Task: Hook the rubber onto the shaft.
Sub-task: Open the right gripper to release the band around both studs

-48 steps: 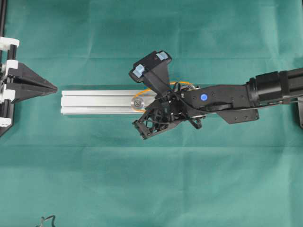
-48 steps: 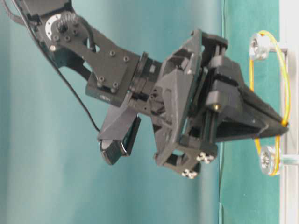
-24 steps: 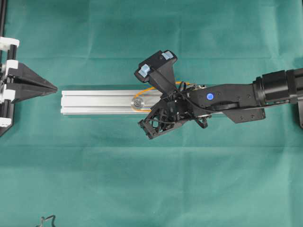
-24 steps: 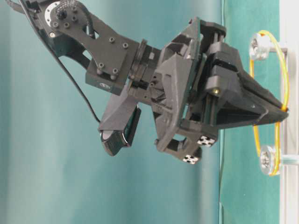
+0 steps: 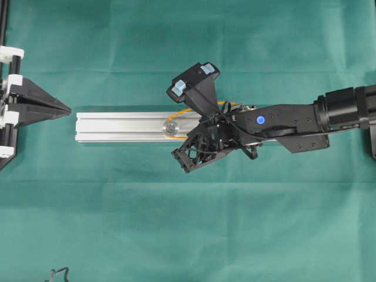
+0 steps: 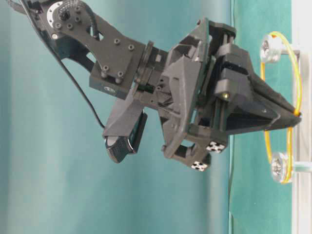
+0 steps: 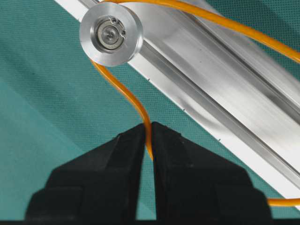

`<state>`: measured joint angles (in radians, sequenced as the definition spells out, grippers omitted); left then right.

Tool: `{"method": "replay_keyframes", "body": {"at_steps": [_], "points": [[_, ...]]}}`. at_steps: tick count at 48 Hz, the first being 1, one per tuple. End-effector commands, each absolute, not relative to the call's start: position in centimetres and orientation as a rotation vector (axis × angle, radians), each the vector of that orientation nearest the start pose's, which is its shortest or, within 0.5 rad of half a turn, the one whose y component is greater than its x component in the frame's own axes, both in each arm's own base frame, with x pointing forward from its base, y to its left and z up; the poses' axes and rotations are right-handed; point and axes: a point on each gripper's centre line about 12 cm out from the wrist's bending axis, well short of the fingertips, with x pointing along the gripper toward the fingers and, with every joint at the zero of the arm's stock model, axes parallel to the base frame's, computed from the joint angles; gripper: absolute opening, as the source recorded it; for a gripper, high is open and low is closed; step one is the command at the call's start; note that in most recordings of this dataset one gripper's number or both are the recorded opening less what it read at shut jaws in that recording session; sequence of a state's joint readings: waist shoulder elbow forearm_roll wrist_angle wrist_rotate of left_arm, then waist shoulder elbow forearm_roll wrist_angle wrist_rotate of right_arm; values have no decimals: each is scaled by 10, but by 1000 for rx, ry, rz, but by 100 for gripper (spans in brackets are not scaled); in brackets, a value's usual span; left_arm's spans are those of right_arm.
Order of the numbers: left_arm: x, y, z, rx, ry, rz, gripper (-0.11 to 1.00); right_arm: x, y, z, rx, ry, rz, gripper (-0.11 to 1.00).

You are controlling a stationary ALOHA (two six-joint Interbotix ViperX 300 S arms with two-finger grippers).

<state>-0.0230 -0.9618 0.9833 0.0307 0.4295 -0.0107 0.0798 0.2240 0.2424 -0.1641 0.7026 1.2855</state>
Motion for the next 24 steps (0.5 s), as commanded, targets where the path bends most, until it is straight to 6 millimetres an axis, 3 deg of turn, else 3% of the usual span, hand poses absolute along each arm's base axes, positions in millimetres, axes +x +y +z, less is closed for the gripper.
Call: {"method": "replay_keyframes", "body": {"at_steps": [1, 10, 13, 16, 24], "points": [[197, -4, 302, 27, 418, -17, 0, 439, 22, 186, 929, 947, -652, 24], [197, -4, 302, 25, 418, -17, 0, 439, 22, 186, 927, 948, -650, 80], [198, -4, 302, 28, 420, -17, 0, 439, 21, 186, 922, 947, -650, 92], [198, -4, 302, 27, 420, -17, 0, 439, 22, 186, 917, 946, -649, 97], [197, -4, 302, 27, 417, -17, 0, 439, 21, 186, 915, 946, -649, 95]]}}
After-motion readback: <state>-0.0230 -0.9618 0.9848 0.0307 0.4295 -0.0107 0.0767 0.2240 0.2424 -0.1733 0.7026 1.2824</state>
